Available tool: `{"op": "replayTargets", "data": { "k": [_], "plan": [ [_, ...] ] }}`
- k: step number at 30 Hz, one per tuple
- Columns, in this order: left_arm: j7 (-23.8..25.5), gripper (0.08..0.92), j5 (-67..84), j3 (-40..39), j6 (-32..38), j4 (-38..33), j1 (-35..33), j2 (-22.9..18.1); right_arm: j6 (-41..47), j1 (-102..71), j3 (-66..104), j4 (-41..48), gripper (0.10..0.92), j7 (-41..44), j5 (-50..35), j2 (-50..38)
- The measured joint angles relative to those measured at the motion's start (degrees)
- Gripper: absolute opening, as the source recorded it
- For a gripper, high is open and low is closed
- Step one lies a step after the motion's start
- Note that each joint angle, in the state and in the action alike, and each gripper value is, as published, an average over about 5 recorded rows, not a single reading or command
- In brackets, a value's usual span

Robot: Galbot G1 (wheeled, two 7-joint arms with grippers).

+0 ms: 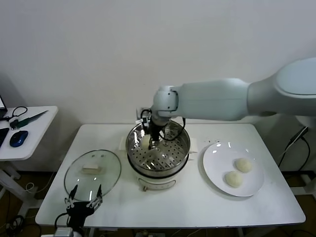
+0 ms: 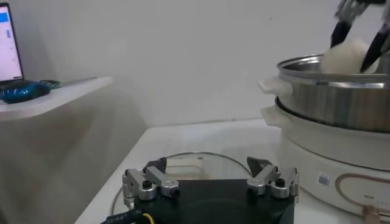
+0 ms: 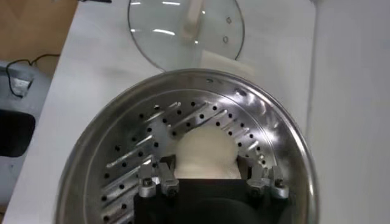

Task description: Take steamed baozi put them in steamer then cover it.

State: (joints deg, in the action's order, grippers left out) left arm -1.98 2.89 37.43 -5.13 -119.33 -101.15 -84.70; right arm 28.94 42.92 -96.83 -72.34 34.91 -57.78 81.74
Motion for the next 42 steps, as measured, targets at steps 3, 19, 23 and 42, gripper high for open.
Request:
{"op": "replayTargets", "data": {
  "k": [3,19,23,42],
  "plan": [
    [0.0,0.823,0.02,0.01,0.0,0.03,0.03,0.08,0.28,-1.95,0.33,1.85,0.67,-0.53,0.38,1.18],
    [0.11,0.823,0.0,0.12,-0.75,-0.44,0.41,0.03,-3.13,0.94,0.07,0.96,0.822,2.48,1.0,-1.83],
    [0.17,0.823,0.04,0.3,-0.85,-0.67,0.32,0.12,-5.89,6.23,-2.08,-2.78,0.823,5.67,1.28,-7.17],
    [0.54,0.823,-0.03,-0.03,-1.51,-1.66,0.78,-0.77,-15.47,11.41,-13.47,-15.56,0.823,14.46,20.96,-45.95]
  ]
}}
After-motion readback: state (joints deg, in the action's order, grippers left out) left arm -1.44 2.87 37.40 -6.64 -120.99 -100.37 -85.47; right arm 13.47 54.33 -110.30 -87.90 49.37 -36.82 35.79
